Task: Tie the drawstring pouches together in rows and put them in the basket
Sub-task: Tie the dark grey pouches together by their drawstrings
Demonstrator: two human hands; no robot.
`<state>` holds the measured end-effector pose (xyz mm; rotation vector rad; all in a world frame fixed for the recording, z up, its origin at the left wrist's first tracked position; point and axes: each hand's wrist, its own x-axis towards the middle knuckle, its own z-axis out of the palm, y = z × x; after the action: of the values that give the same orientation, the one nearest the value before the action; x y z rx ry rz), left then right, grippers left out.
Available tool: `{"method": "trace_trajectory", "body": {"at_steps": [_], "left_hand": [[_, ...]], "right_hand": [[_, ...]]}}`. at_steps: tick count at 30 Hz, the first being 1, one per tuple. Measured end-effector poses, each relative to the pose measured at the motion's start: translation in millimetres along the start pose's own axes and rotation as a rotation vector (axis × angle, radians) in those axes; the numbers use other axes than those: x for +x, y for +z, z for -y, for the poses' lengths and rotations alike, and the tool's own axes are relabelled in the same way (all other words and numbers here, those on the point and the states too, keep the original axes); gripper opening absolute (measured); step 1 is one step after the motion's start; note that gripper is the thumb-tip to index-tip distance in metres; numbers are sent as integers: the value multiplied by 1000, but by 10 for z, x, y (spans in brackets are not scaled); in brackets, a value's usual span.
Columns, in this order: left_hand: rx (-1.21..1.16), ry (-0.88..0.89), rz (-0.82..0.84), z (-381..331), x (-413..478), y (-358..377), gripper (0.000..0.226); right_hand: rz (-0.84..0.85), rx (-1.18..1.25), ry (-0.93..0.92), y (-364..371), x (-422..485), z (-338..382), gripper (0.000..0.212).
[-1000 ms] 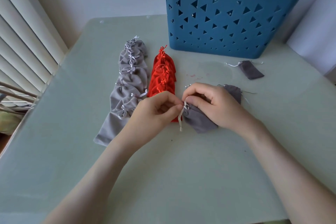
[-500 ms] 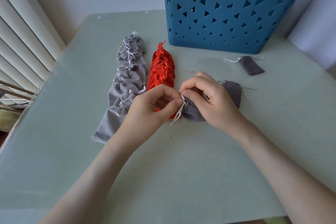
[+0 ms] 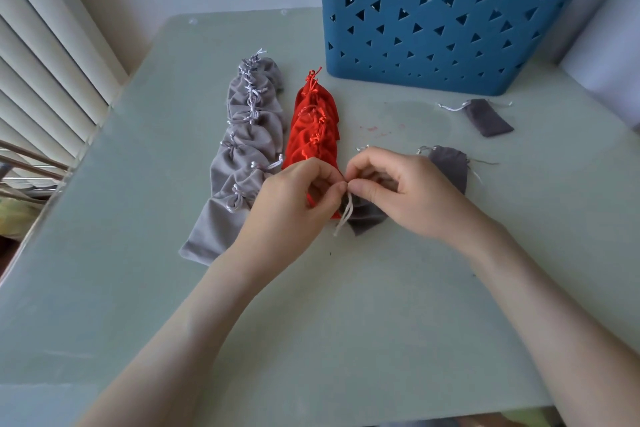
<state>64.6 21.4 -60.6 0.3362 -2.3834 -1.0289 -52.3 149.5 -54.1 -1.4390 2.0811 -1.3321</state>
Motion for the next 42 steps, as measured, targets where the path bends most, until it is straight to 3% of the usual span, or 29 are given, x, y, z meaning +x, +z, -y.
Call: {"method": "trace_trajectory", "body": {"at_steps": [8,15,20,28,37,42], "left_hand": [[-72,-40,51,40,8,22,2],[-137,-76,49,23,12,32,9],[-100,-26,10,52,8,48,8],[34,103,-16,80,20,48,7],[101,210,-111,99,-16,106,15],[66,218,-154,71,-30,94,15]], "right_hand": [[-12,-64,48,7,-20,-24,29],[-120,-105,5,28,-1,-32,21],[-149,-167,-50,40,2,-18,7],[-164,-187,-83,48,-5,-19,2],[-193,-177,-58,85,1,-20,16],[-139,-40,31,7,1,9,23]]}}
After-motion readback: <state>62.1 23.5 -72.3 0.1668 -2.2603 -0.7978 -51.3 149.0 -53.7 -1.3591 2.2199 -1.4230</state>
